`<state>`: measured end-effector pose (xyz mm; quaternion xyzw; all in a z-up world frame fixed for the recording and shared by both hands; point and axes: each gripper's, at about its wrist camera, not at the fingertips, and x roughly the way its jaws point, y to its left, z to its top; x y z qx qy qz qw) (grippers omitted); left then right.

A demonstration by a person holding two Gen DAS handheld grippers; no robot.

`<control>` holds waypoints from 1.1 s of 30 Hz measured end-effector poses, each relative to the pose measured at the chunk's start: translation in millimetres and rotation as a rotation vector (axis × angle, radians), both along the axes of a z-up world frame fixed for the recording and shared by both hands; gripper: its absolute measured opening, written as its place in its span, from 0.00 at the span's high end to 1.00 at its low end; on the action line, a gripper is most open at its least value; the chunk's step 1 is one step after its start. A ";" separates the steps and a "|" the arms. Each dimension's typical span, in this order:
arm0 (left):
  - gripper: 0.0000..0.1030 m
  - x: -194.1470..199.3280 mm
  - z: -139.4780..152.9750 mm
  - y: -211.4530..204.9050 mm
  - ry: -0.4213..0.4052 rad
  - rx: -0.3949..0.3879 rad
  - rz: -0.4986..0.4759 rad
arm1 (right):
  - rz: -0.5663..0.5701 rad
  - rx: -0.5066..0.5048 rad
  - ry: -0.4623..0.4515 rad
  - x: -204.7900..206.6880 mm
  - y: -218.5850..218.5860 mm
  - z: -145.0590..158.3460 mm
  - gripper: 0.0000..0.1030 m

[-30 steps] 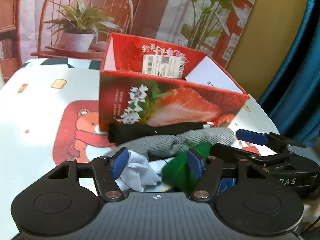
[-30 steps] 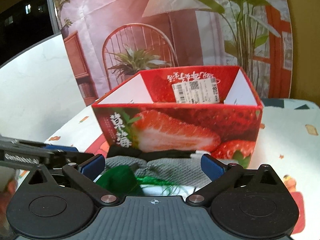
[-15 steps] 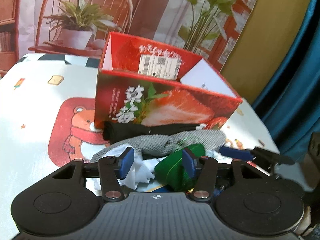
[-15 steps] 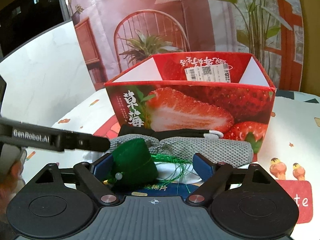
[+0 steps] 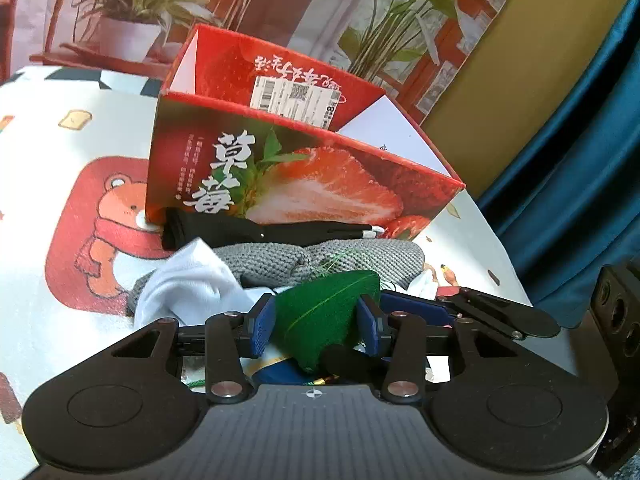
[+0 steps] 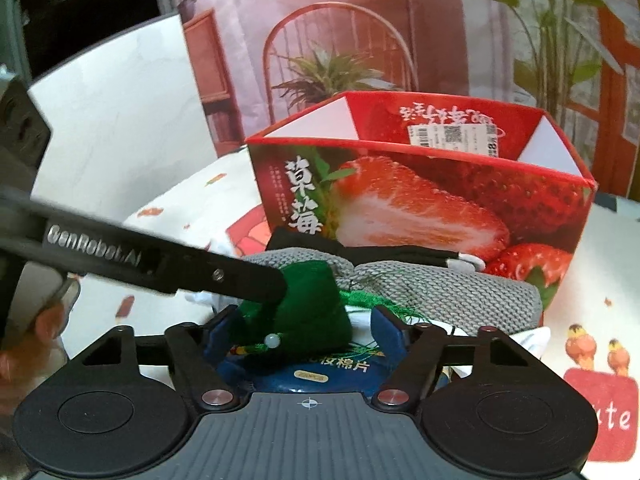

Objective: Organize soft objects
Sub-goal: 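Move both tools to the green leaf-shaped pouch on the grey cloth, then close both tools on the green pouch and lift it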

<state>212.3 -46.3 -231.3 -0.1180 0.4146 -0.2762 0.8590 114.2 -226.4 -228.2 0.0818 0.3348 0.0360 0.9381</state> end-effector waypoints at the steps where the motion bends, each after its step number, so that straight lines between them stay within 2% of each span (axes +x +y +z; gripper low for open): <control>1: 0.55 0.3 -1.4 -0.2 0.008 -0.005 -0.004 | 0.003 -0.001 0.002 0.9 0.6 -0.7 0.38; 5: 0.56 0.4 -7.0 -1.9 0.033 -0.020 -0.022 | 0.017 0.001 0.016 5.2 2.3 -3.2 0.48; 9: 0.56 0.2 -7.3 -1.9 0.034 -0.028 -0.019 | 0.021 -0.010 0.015 5.8 5.0 -2.8 0.50; 18: 0.58 1.8 -10.6 5.6 0.042 -0.058 -0.008 | 0.022 -0.014 0.000 3.9 4.8 -1.2 0.52; 33: 0.59 0.4 -11.7 4.8 0.035 -0.040 -0.004 | 0.022 -0.022 0.000 3.5 5.4 -1.4 0.52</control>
